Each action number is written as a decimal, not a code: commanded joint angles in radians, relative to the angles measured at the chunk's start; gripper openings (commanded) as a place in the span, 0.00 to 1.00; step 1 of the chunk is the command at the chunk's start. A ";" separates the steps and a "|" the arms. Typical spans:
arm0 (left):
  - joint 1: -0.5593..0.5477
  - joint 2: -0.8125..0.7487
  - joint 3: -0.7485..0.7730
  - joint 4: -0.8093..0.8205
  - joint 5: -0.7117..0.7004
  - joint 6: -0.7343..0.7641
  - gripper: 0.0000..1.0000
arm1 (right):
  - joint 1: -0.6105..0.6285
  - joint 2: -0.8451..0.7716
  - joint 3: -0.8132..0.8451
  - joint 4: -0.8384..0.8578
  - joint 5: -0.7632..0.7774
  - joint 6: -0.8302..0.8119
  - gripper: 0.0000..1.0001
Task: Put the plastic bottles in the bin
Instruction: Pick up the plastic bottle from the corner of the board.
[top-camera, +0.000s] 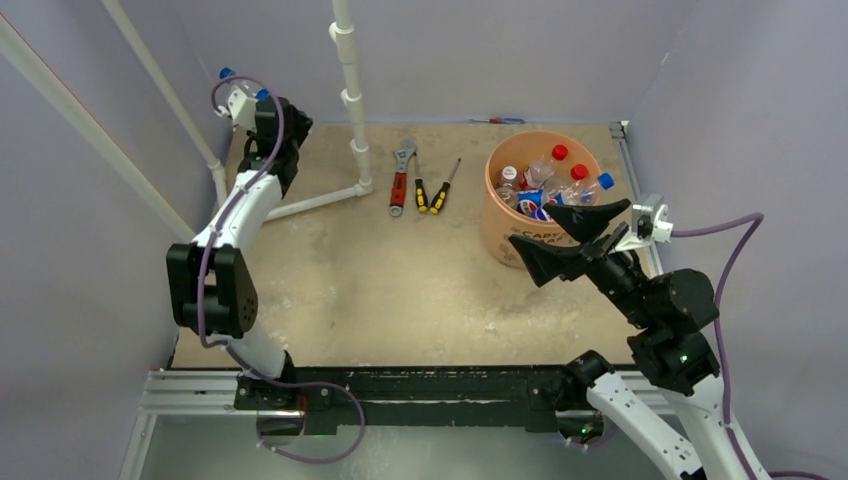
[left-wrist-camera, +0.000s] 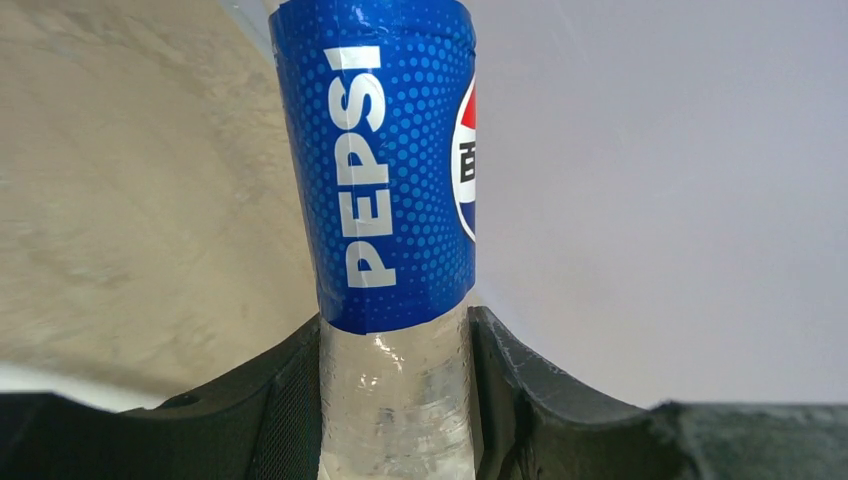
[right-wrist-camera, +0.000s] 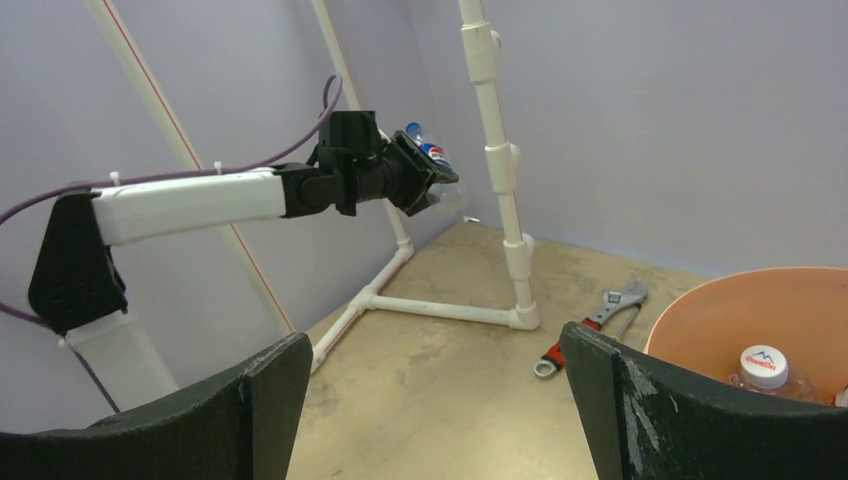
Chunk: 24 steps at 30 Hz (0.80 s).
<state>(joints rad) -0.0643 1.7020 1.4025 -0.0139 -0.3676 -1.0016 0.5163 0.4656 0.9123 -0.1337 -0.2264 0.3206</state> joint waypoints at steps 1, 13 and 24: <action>-0.051 -0.098 -0.054 -0.148 -0.104 0.223 0.29 | 0.008 -0.010 0.024 0.023 -0.016 0.026 0.99; -0.175 -0.489 -0.260 -0.332 -0.130 0.364 0.24 | 0.008 0.128 0.129 -0.014 -0.126 0.070 0.99; -0.200 -0.900 -0.401 -0.465 0.241 0.362 0.26 | 0.010 0.330 0.153 0.202 -0.358 0.224 0.97</action>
<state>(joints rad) -0.2558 0.8898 1.0458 -0.4477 -0.3309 -0.6670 0.5190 0.7227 1.0195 -0.0669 -0.4477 0.4683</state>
